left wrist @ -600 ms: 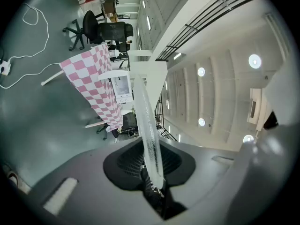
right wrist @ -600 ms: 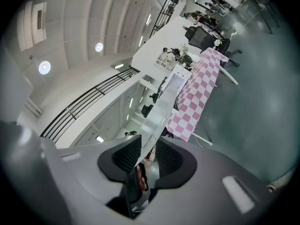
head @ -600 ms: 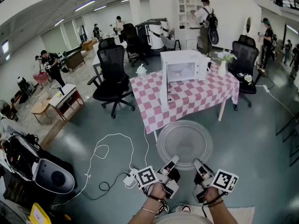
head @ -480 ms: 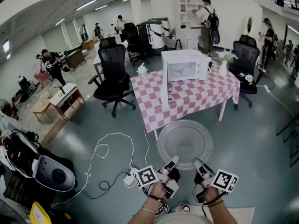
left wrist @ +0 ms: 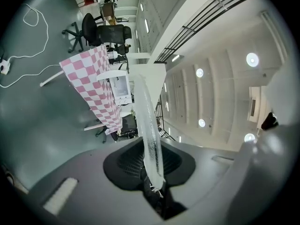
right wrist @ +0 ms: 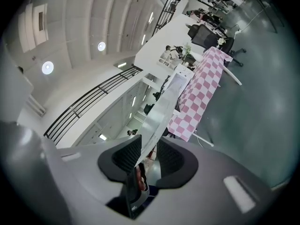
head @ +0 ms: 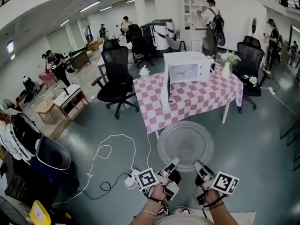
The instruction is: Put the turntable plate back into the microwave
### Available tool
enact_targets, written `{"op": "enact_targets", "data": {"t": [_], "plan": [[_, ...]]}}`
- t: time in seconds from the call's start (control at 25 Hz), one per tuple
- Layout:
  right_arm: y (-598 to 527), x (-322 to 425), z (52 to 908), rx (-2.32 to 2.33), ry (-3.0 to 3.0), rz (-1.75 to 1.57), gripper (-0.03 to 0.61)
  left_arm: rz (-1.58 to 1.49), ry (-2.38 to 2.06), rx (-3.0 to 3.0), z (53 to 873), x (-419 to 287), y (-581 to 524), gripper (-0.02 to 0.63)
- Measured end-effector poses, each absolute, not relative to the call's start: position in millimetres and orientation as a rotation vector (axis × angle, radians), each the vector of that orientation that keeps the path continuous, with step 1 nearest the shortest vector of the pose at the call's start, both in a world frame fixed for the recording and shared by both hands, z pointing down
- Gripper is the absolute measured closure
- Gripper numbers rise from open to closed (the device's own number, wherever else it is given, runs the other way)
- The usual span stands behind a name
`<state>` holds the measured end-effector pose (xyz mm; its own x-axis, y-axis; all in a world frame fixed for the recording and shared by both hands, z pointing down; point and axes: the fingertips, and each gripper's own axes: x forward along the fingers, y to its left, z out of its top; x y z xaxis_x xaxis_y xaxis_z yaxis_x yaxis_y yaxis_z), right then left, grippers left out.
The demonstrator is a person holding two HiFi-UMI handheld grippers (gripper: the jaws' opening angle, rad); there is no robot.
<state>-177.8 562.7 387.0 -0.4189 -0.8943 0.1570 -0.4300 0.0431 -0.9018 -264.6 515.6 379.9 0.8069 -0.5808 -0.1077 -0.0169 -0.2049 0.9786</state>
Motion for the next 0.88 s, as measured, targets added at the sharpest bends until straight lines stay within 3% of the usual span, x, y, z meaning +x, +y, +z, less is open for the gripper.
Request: {"op": "enact_targets", "data": {"t": [0.88], "plan": [[506, -99, 401, -1.292, 1.91, -1.388, 0.479, -0.586, -0.5, 1.691, 399, -187, 462, 0.569]]}}
